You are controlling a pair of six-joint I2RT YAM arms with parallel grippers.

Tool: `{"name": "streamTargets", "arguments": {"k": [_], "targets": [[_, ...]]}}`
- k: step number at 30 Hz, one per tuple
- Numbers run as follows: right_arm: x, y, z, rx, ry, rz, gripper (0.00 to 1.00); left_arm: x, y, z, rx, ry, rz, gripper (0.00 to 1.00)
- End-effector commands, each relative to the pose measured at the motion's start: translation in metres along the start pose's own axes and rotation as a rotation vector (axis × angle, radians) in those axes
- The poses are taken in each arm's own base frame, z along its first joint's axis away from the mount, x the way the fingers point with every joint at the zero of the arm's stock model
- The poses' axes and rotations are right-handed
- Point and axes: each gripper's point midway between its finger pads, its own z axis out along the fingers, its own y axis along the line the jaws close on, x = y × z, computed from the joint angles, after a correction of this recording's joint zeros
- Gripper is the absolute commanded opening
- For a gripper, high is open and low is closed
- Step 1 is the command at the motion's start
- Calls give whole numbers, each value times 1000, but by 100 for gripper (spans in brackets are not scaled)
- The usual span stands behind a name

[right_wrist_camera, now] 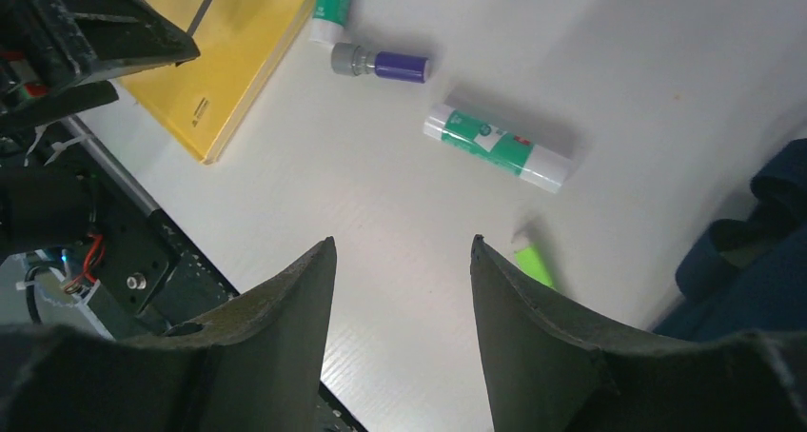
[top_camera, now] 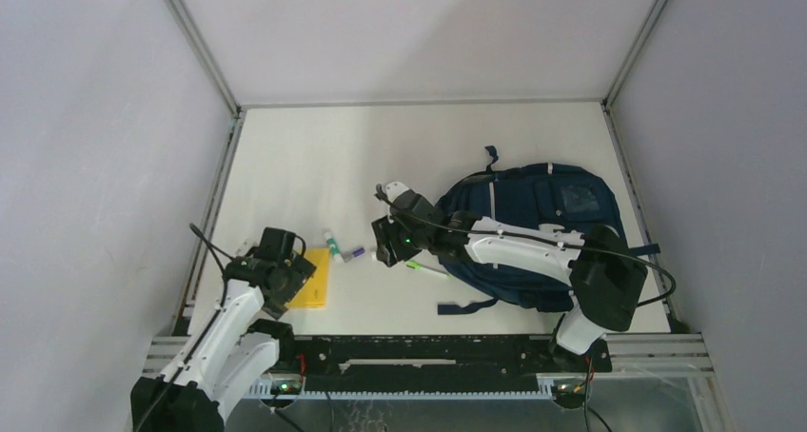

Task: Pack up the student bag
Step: Adjust the book at the center of the board.

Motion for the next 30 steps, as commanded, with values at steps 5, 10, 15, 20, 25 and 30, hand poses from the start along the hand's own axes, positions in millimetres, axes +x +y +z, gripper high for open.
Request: {"name": "streamTargets", "arguments": {"k": [5,10,15,20,25,30], "targets": [[-14,22,-3,-79,-26,13,62,-4,12,26,-92,-13,-176,100],[-10,19,-7,-61,-18,10,62,6,-1,46,-12,81,-244,100],[-7,18,-8,-61,-13,13,62,-10,-1,50,-28,31,-247,100],[-7,17,-5,-68,-8,29,62,-43,0,49,-69,-77,-203,88],[-11,14,-3,-83,-9,61,62,-68,-20,50,-83,-92,-137,87],[-14,8,-2,-82,-8,89,61,-95,-35,58,-167,-105,-80,88]]}}
